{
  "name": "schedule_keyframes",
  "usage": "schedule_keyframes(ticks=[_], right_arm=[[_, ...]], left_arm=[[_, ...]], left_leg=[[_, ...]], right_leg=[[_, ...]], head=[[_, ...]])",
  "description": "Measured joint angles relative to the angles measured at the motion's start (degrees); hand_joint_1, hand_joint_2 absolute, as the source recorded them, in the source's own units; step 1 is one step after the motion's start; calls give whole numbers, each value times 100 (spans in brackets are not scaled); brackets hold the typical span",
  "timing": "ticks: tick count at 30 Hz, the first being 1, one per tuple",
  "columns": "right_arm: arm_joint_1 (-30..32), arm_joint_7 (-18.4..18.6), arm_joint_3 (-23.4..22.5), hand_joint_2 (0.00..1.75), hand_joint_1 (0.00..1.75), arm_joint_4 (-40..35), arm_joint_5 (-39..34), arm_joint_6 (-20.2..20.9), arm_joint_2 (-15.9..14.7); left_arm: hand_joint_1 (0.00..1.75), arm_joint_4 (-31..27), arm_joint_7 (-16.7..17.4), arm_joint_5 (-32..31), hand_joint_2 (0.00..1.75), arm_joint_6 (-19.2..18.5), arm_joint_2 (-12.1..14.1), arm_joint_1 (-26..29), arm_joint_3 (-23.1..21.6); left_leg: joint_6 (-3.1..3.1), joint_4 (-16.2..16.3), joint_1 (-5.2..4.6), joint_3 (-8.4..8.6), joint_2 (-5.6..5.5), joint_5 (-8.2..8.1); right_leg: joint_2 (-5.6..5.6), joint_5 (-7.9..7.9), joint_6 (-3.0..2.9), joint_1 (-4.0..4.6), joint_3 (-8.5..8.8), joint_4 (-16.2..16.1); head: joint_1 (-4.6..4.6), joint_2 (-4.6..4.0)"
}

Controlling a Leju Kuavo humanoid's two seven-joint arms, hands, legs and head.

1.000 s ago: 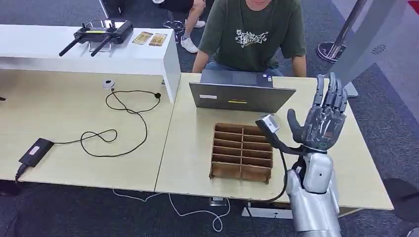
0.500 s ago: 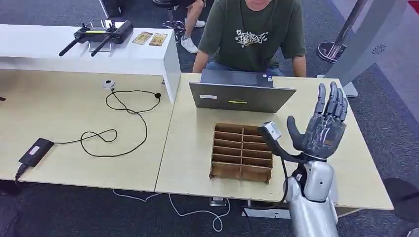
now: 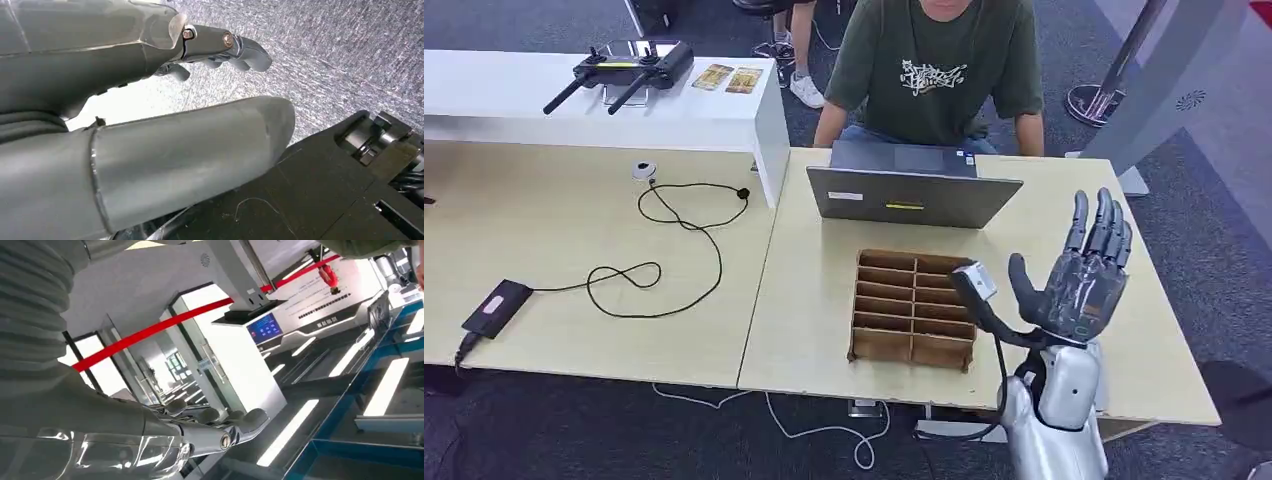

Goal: Pass the card to the sensor for recognition and then transmit it.

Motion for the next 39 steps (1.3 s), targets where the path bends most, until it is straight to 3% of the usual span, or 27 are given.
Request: schedule_keyframes(ticks=[12,39], right_arm=[[700,212,0,175,0,-634,44,0,0],[1550,284,-11,175,0,-1501,199,20,92]], left_arm=[[0,0,-55,-52,0,4,-4,5,15],[0,0,-89,-11,0,-46,0,7,37]], left_leg=[[1,0,0,-2,0,-1],[4,0,0,-2,0,-4]], right_leg=[[0,-2,0,0,-1,-1],[-2,-5,1,0,-1,-1]], head=[[0,0],[0,0]])
